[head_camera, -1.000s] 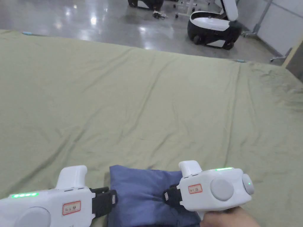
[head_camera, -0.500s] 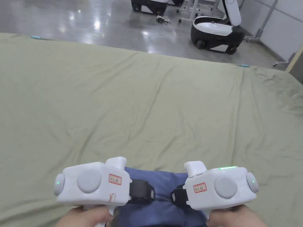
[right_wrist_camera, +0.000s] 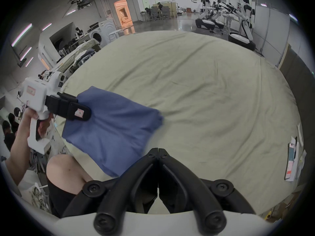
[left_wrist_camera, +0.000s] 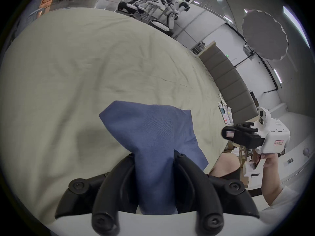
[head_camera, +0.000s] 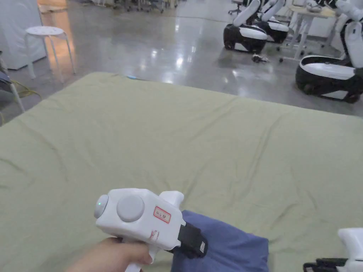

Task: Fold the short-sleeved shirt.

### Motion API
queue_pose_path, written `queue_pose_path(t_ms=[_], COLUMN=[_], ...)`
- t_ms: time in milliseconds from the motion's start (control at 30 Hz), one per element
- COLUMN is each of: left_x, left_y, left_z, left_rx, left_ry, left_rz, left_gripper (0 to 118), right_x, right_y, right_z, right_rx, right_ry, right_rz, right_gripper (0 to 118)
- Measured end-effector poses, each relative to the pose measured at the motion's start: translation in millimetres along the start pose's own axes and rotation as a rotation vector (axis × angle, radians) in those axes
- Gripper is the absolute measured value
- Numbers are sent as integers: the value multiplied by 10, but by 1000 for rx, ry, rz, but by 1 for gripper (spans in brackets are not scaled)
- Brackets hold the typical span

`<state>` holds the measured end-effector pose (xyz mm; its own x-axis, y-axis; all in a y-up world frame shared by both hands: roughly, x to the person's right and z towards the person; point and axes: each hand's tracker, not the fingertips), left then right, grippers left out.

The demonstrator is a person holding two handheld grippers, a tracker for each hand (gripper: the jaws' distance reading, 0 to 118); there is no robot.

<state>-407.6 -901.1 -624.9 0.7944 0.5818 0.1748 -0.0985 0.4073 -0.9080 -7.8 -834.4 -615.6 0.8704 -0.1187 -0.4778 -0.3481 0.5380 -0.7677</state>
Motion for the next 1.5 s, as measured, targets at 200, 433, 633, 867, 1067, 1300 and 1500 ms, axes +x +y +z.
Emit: queue_pose_path(t_ms=[200, 433, 633, 867, 1067, 1300, 1500], left_x=[-839, -1510, -1855, -1513, -625, 888, 1352], left_y=[71, 286, 412, 381, 188, -409, -411], left_z=[888, 1686, 1787, 1829, 1885, 1324, 685], left_rx=[-7, -84, -166, 18, 305, 668, 635], left_ry=[105, 501, 798, 873, 781, 766, 492], left_rz=[47, -19, -38, -66, -87, -358, -163], left_gripper=[25, 25, 25, 112, 112, 6, 0], right_x=[-255, -371, -326, -241, -184, -50, 88], right_y=[62, 35, 0, -24, -58, -160, -251], right_z=[165, 168, 113, 151, 215, 387, 551], right_rx=[47, 50, 33, 40, 63, 141, 222], right_ry=[9, -12, -29, -50, -60, -98, -204], right_rz=[32, 41, 31, 31, 43, 0, -5], right_gripper=[0, 0, 0, 0, 0, 0, 0])
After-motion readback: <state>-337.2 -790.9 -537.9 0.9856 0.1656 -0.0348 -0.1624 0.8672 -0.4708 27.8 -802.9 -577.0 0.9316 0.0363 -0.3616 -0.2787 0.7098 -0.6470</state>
